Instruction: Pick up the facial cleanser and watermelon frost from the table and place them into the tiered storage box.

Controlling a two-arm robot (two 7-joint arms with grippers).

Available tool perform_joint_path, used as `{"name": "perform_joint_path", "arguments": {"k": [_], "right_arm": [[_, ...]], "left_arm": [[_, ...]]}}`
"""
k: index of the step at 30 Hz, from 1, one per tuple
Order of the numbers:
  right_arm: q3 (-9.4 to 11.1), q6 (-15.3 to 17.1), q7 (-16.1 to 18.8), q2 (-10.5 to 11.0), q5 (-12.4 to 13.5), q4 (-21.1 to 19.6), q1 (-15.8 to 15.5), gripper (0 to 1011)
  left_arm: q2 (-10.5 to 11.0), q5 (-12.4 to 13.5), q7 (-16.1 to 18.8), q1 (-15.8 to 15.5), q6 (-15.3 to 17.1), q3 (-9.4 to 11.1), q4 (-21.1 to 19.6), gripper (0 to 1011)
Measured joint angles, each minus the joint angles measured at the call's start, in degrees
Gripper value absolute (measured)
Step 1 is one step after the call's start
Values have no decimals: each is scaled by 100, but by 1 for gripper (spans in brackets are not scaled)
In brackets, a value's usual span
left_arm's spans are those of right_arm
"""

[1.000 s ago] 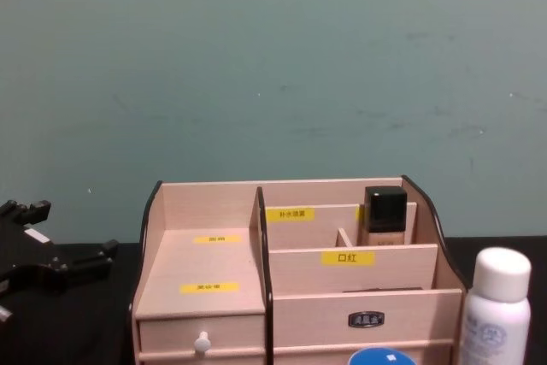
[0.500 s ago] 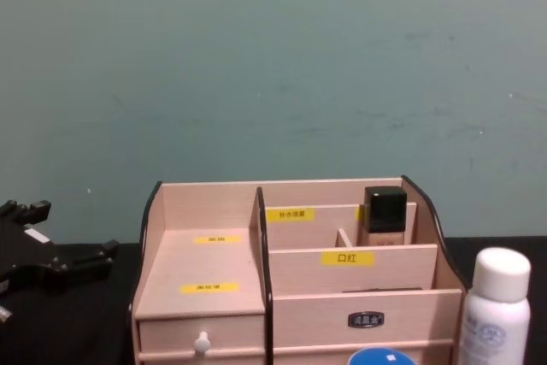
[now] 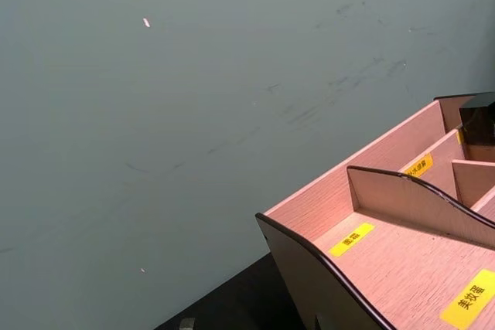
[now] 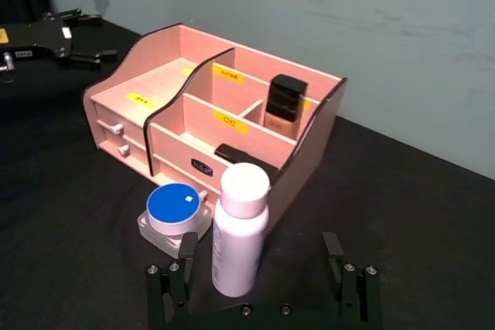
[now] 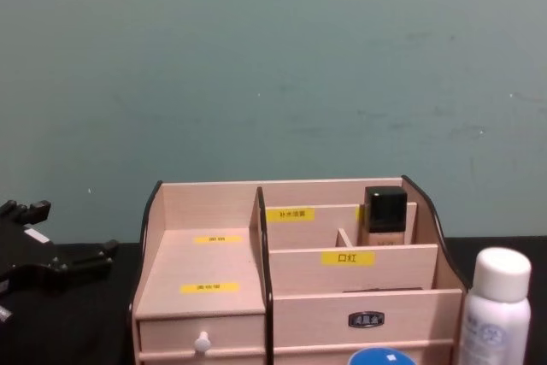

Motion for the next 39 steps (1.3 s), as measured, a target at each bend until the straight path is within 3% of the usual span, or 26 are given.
{"name": "perform_joint_path", "arguments": {"k": [6, 11, 25, 39], "right_arm": [[-364, 76, 126, -267, -245, 382, 453, 1002], [-517, 79, 191, -511, -395, 712, 735, 1002], [-650, 73, 421, -876, -493, 1226, 1131, 1002], [-824, 80, 591, -1056, -475, 1543, 1412, 1003]], "left_arm": [[0, 0, 0, 0, 0, 0, 0, 1010], [0, 0, 0, 0, 0, 0, 0, 1010], [0, 0, 0, 0, 0, 0, 0, 1010], [0, 0, 0, 0, 0, 0, 0, 1010]]}}
